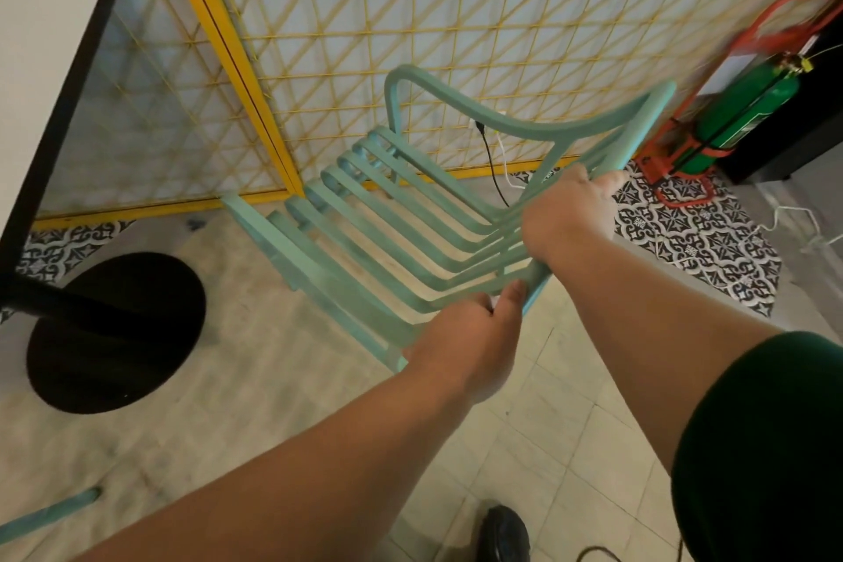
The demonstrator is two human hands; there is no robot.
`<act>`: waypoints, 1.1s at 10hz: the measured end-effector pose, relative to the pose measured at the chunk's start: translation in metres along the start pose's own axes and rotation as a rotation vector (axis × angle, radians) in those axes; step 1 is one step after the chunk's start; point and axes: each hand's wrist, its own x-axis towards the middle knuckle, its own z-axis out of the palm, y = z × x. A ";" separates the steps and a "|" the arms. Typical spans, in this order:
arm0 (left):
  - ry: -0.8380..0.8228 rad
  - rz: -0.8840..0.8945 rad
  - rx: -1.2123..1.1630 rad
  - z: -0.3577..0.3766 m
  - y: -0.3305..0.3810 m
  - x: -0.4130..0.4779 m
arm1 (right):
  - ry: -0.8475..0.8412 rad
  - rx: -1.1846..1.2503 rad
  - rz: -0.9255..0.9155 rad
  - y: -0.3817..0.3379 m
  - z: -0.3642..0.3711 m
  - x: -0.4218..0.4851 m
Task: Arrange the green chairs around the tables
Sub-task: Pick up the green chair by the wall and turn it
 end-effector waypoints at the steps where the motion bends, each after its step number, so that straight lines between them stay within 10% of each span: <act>1: -0.013 -0.021 -0.034 0.005 0.005 0.003 | 0.001 -0.043 -0.015 0.001 -0.004 0.005; 6: -0.144 -0.002 -0.263 -0.018 -0.021 0.035 | 0.006 -0.023 -0.069 0.002 -0.014 0.028; 8: 0.040 0.132 0.558 -0.070 -0.103 0.101 | 0.046 -0.087 -0.075 0.002 -0.010 0.032; 11: -0.176 -0.050 0.786 -0.050 -0.137 0.160 | 0.048 -0.491 -0.290 0.012 -0.006 0.062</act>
